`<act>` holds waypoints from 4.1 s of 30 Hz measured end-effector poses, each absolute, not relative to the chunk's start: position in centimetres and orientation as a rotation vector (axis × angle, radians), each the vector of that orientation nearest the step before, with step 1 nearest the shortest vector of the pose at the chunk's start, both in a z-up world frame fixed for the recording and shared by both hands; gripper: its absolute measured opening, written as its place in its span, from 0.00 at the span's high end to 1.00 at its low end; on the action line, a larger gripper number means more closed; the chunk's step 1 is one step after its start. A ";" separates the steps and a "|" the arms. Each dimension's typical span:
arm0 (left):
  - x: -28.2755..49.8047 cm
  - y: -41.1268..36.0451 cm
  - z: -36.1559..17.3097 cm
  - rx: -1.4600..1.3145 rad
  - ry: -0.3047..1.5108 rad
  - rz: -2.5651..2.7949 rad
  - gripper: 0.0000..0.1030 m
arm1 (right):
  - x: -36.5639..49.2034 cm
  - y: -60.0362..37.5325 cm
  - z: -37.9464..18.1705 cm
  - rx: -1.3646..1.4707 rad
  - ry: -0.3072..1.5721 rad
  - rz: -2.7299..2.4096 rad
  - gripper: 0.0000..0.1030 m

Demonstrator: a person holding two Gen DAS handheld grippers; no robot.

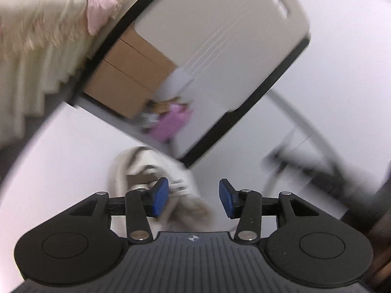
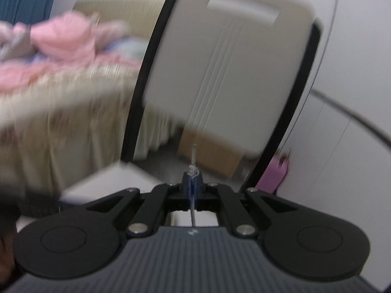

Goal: Lace up shoes with both hands

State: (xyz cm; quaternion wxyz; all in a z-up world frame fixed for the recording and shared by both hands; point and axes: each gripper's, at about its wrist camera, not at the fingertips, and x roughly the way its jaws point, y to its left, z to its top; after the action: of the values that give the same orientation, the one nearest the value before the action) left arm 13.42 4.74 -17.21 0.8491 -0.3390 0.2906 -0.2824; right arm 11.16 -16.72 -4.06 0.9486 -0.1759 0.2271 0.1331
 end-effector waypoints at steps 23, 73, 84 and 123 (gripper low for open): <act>15.2 5.9 -19.0 -0.994 0.631 -0.723 0.97 | 8.0 -11.0 -10.2 -0.653 0.534 0.442 0.97; 13.0 2.1 -17.6 -0.062 0.617 -0.582 0.59 | 13.6 -11.0 -12.3 -0.731 0.737 0.639 0.97; 15.5 6.7 -20.8 -0.600 0.776 -0.613 0.78 | 13.7 -10.7 -13.4 -0.703 0.769 0.682 0.97; 17.1 11.1 -23.3 -1.096 0.808 -0.622 0.51 | 13.9 -10.6 -13.3 -0.562 0.707 0.697 0.97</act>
State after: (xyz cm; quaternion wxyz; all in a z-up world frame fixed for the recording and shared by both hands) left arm 17.11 11.09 -23.28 0.7327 -0.4982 0.3675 -0.2827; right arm 13.88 -10.61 -13.30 0.8416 -0.2661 0.3349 0.3297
